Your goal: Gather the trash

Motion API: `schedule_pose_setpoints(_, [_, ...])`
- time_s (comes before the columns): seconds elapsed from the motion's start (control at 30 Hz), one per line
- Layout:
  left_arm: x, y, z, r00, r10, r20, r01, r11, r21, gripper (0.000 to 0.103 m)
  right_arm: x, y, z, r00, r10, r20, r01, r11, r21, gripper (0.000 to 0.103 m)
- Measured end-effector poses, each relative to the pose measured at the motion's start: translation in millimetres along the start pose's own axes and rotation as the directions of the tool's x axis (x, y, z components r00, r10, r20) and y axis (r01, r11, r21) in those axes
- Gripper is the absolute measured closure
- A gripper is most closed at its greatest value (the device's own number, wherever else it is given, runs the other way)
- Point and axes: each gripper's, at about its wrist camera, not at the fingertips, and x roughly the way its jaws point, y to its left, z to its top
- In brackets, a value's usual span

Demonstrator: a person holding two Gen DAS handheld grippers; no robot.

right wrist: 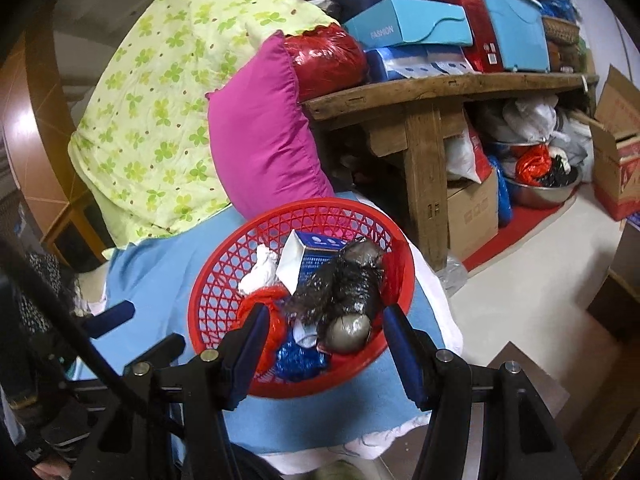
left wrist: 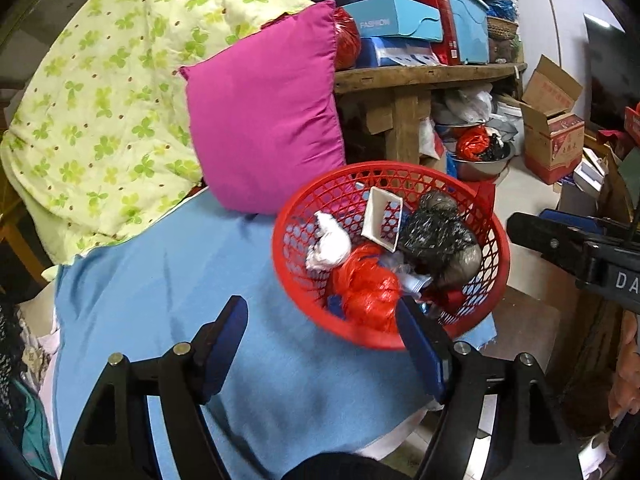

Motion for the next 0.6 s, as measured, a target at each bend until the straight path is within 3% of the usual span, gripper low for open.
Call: schedule_pose_setpoints(0.6, [-66.4, 33.6, -32.7, 0.993, 0.116, 0.005, -0.114, 0.988, -0.101, 0.026, -42.9, 53.1, -34.6, 1.000, 0.002, 0.019, 0.000, 0.991, -0.134, 0.038])
